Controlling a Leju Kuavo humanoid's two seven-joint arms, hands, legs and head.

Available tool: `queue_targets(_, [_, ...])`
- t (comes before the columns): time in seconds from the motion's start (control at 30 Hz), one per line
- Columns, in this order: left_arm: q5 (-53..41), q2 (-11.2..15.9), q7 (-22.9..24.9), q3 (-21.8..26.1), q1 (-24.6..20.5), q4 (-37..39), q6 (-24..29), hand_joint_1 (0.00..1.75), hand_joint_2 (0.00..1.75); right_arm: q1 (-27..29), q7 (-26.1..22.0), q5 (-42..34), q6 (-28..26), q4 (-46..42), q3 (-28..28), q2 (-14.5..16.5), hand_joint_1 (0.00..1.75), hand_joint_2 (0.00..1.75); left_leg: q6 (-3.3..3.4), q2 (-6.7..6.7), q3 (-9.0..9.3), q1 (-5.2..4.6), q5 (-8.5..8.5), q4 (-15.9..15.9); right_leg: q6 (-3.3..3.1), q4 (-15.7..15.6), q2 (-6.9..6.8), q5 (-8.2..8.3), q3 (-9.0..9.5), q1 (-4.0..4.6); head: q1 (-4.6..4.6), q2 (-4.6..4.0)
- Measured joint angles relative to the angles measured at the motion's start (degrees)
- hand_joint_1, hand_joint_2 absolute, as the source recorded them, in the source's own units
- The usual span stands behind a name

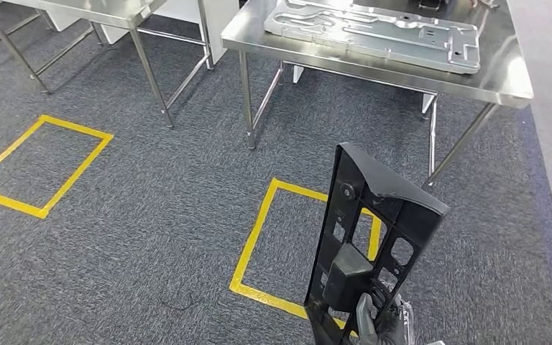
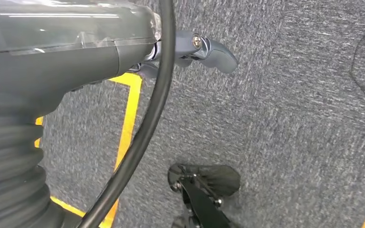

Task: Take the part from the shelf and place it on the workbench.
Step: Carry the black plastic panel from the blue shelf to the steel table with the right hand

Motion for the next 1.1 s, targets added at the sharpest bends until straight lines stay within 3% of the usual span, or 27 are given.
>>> queue_targets(0.03, [0.0,0.0,0.0,0.0,0.1,0.0,0.0,0.00,1.75,0.0,0.0,0.0,0.0,0.0,0.0,-0.1,1.75,1.75,0.00,0.31,-0.03,-0.01,-0.04,0.0,0.21,2.3,-0.16,-0.57,-1.09,-0.21,0.00,0.00])
queue_targets(0.07, [0.0,0.0,0.0,0.0,0.2,0.0,-0.1,0.00,1.75,0.0,0.0,0.0,0.0,0.0,0.0,-0.2,1.75,1.75,-0.06,0.55,-0.02,-0.01,-0.10,0.1,0.41,2.7,-0.28,-0.05,-1.22,-0.42,0.01,0.00])
queue_targets(0.1, [0.0,0.0,0.0,0.0,0.2,0.0,-0.1,0.00,1.75,0.1,0.0,0.0,0.0,0.1,0.0,-0.3,1.75,1.75,-0.18,0.71,0.03,0.01,-0.19,0.2,0.55,0.6,-0.43,1.53,-0.10,-0.62,0.00,0.00])
queue_targets(0.17, [0.0,0.0,0.0,0.0,0.1,0.0,-0.1,0.00,1.75,0.0,0.0,0.0,0.0,0.1,0.1,-0.4,1.75,1.75,-0.70,0.85,0.12,-0.02,-0.53,0.5,0.54,-7.0,-0.96,4.98,4.00,-0.84,0.00,0.00])
queue_targets(0.23, [0.0,0.0,0.0,0.0,0.1,0.0,-0.1,0.00,1.75,0.0,0.0,0.0,0.0,0.1,0.1,-0.5,1.75,1.75,-1.42,0.90,0.11,-0.20,-0.90,1.0,0.07,-11.7,-1.21,6.24,6.46,-0.67,-0.01,0.00])
queue_targets(0.37, [0.0,0.0,0.0,0.0,0.0,0.0,-0.1,0.00,1.75,0.0,0.0,0.0,-0.1,0.1,0.2,-0.5,1.75,1.75,-2.78,0.92,0.02,0.03,-1.53,1.5,-1.39,-12.6,-0.86,6.25,6.67,-0.47,-0.01,0.00])
queue_targets(0.43, [-0.1,0.0,0.0,0.0,0.0,0.0,-0.2,0.00,1.75,-0.1,-0.1,0.2,-0.7,0.1,0.5,-0.5,1.75,1.75,-3.20,0.74,-1.94,0.18,-4.09,5.8,-2.06,-12.8,-0.81,6.23,6.82,-0.60,-0.02,0.00])
queue_targets(0.5, [-0.3,0.0,0.0,0.0,0.1,0.0,-0.4,0.00,1.75,-0.1,-0.1,0.8,-2.2,0.1,0.9,-0.6,1.75,1.75,-3.40,0.64,-5.74,0.20,-7.52,13.6,-2.48,-12.8,-0.78,6.01,6.87,-0.35,-0.02,0.00])
queue_targets(0.53, [-0.5,0.1,0.0,0.0,0.1,0.0,-0.4,0.00,1.75,-0.2,-0.1,1.4,-3.4,0.0,1.1,-0.6,1.75,1.75,-3.40,0.62,-7.34,0.19,-8.30,16.6,-2.60,-12.7,-0.72,5.90,6.95,-0.19,-0.02,0.00])
queue_targets(0.57, [-0.6,0.1,0.0,0.0,0.2,0.0,-0.5,0.00,1.75,-0.2,0.2,2.3,-5.0,-0.2,1.4,-0.6,1.75,1.75,-3.27,0.60,-8.04,0.17,-7.91,17.6,-2.68,-12.7,-0.62,5.78,7.08,-0.04,-0.01,0.00])
queue_targets(0.6, [-0.8,0.1,0.0,0.0,0.2,0.0,-0.6,0.00,1.75,-0.3,0.6,3.4,-6.9,-0.4,1.8,-0.7,1.75,1.75,-3.01,0.57,-7.67,0.12,-6.43,16.4,-2.70,-12.6,-0.49,5.63,7.29,0.11,-0.02,0.00])
queue_targets(0.67, [-1.1,0.3,0.0,0.0,0.2,0.0,-0.8,0.00,1.75,-0.9,2.3,6.0,-11.6,-1.3,2.7,-1.0,1.75,1.75,-1.99,0.46,-4.44,-0.22,-2.24,9.1,-2.62,-12.6,-0.25,5.30,7.83,0.30,0.00,0.00])
queue_targets(0.7, [-1.4,0.4,0.0,0.0,0.2,0.0,-0.9,0.00,1.75,-1.5,3.6,7.5,-14.3,-1.7,3.0,-1.3,1.75,1.75,-1.42,0.44,-2.83,-0.47,-1.03,5.4,-2.45,-12.6,-0.15,5.12,7.98,0.40,-0.01,0.00])
queue_targets(0.77, [-1.9,0.7,0.2,-0.1,0.0,0.0,-1.2,0.00,1.75,-2.9,6.7,10.8,-19.7,-2.3,3.3,-2.3,1.75,1.75,-0.62,0.44,-1.40,-0.98,-0.72,1.8,-1.81,-12.6,-0.02,5.12,8.10,0.30,-0.01,0.00])
queue_targets(0.87, [-3.1,0.8,0.7,-0.2,0.0,0.0,-1.6,0.00,1.75,-6.4,12.7,17.8,-27.9,-2.7,3.2,-5.0,1.75,1.75,0.10,0.57,-0.38,-0.96,-0.66,0.4,-0.65,-11.8,-0.05,5.62,8.17,0.14,-0.01,0.00])
queue_targets(0.93, [-3.9,0.8,1.1,-0.6,-0.2,0.0,-1.6,0.00,1.75,-10.1,16.6,23.3,-32.8,-2.4,2.4,-7.4,1.75,1.75,0.53,0.63,0.56,-0.74,-0.53,-0.1,-0.07,-8.5,-0.22,3.90,6.54,0.00,0.00,0.00])
queue_targets(1.03, [-4.9,0.8,1.4,-1.3,-0.5,0.0,-1.6,0.00,1.75,-15.8,20.7,30.7,-37.2,-0.7,0.8,-10.4,1.75,1.75,0.79,0.71,1.07,-0.79,-1.01,-0.1,0.79,0.8,-0.36,0.13,0.58,-0.27,0.00,0.00])
queue_targets(1.07, [-5.1,0.8,1.6,-1.5,-0.5,0.0,-1.6,0.00,1.75,-17.4,21.8,33.0,-38.0,0.1,0.4,-11.1,1.75,1.75,0.76,0.71,1.40,-0.80,-1.32,-0.1,1.02,2.3,-0.42,0.29,-0.85,-0.38,0.00,0.00])
queue_targets(1.1, [-5.4,0.8,1.7,-1.7,-0.5,0.0,-1.6,0.00,1.75,-18.8,22.9,35.5,-38.7,1.0,0.0,-11.9,1.75,1.75,0.66,0.68,1.87,-0.76,-1.71,-0.1,1.08,1.6,-0.49,1.72,-1.23,-0.49,0.00,0.00])
